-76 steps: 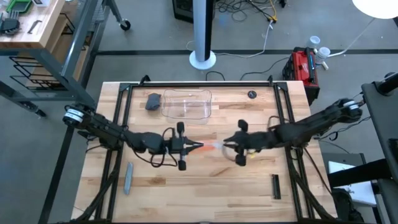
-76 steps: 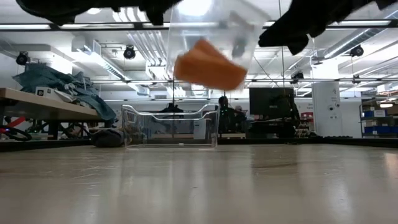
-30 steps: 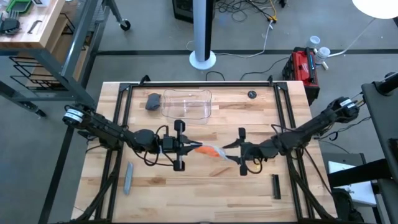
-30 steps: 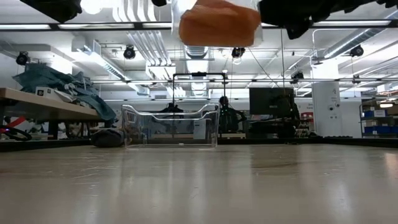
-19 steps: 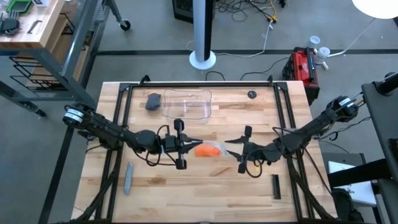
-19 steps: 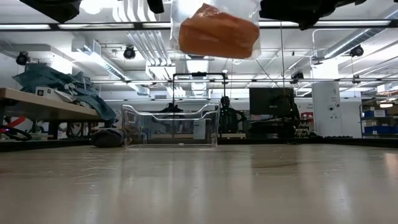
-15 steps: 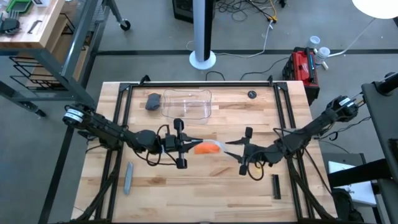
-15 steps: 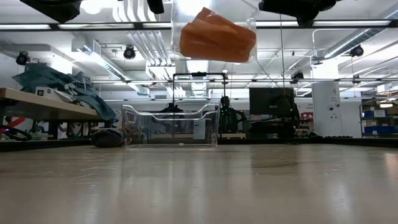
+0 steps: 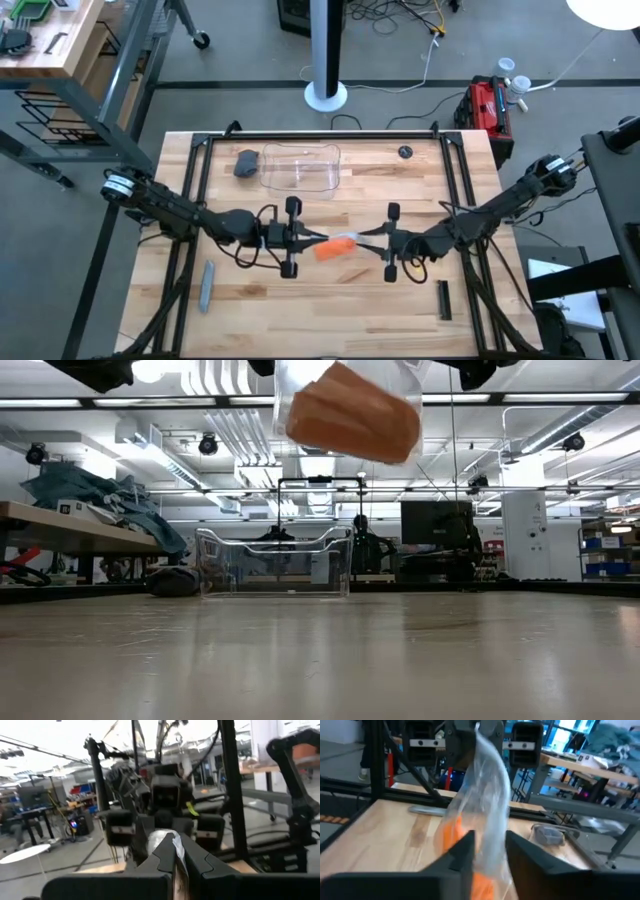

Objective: Roll bandage
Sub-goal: Put the zip bag into the transparent bin

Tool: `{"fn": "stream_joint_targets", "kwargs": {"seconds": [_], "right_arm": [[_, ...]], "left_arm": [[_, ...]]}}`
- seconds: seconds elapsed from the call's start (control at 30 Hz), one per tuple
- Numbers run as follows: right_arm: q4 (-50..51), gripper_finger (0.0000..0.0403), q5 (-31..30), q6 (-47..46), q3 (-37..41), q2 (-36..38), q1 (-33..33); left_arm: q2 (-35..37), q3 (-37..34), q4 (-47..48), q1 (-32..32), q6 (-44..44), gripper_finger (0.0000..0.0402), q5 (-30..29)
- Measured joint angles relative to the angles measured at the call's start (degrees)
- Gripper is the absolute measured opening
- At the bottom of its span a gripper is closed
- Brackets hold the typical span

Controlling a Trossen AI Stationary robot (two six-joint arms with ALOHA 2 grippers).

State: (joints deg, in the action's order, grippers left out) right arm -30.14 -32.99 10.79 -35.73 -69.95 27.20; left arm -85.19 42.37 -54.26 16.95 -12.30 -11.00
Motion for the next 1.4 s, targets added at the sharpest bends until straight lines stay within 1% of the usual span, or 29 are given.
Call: {"fn": "stream_joint_targets", "kwargs": {"seconds": [0.03,0.07,0.17,0.27,0.4,0.57,0.67,0.77,0.9,1.0,1.07,1.13,1.23,1.3,1.4], "right_arm": [[-0.1,0.0021,-0.1,1.4,0.0,0.0,0.3],[-0.2,0.0012,-0.4,2.4,0.1,0.0,0.7],[0.5,0.0005,-2.0,3.1,0.1,0.0,1.3],[3.3,0.0002,-3.2,3.4,0.1,0.0,1.7],[5.0,0.0001,-3.2,2.8,0.2,0.0,1.8],[6.8,0.0000,-3.3,3.1,0.2,0.0,1.8],[9.9,0.0000,-3.0,1.7,0.2,0.0,1.8],[11.9,0.0000,-3.0,0.3,0.1,0.0,1.4],[13.2,0.0000,-2.8,-1.4,-1.2,-0.4,0.5],[14.1,0.0000,-2.5,-3.4,-1.9,-2.4,-0.5],[15.5,0.0000,-2.5,-5.0,-3.1,-4.6,-1.1],[18.8,0.0000,-2.9,-7.2,-4.7,-6.6,-1.7],[23.3,0.0000,-3.0,-10.0,-7.7,-9.7,-2.4],[24.8,0.0000,-3.0,-10.8,-9.6,-11.4,-2.7],[25.5,0.0000,-3.1,-10.5,-11.6,-12.9,-2.7]], "left_arm": [[0.0,0.0,0.4,0.0,0.7,0.0000,0.0],[0.0,0.0,0.5,0.0,1.8,0.0000,0.0],[0.2,0.0,1.8,0.0,3.8,0.0002,-0.3],[1.5,0.0,5.1,0.1,5.4,0.0014,-0.6],[3.9,0.0,11.4,0.2,9.6,0.0040,-4.6],[6.7,0.0,20.7,0.1,14.9,0.0082,-9.8],[7.9,0.0,19.9,0.1,15.6,0.0108,-10.4],[7.5,1.8,21.1,0.1,16.2,0.0128,-10.2],[3.1,6.6,25.9,-0.1,18.5,0.0144,-9.3],[-1.4,12.0,30.3,-0.5,18.1,0.0151,-9.0],[-3.8,16.8,36.8,-0.7,17.1,0.0154,-9.0],[-5.9,21.7,47.2,-1.0,17.0,0.0158,-9.0],[-8.9,28.3,59.7,-1.2,19.1,0.0162,-9.0],[-10.7,32.0,64.2,-1.2,19.8,0.0164,-9.0],[-12.5,34.9,69.3,-1.3,20.6,0.0163,-9.0]]}}
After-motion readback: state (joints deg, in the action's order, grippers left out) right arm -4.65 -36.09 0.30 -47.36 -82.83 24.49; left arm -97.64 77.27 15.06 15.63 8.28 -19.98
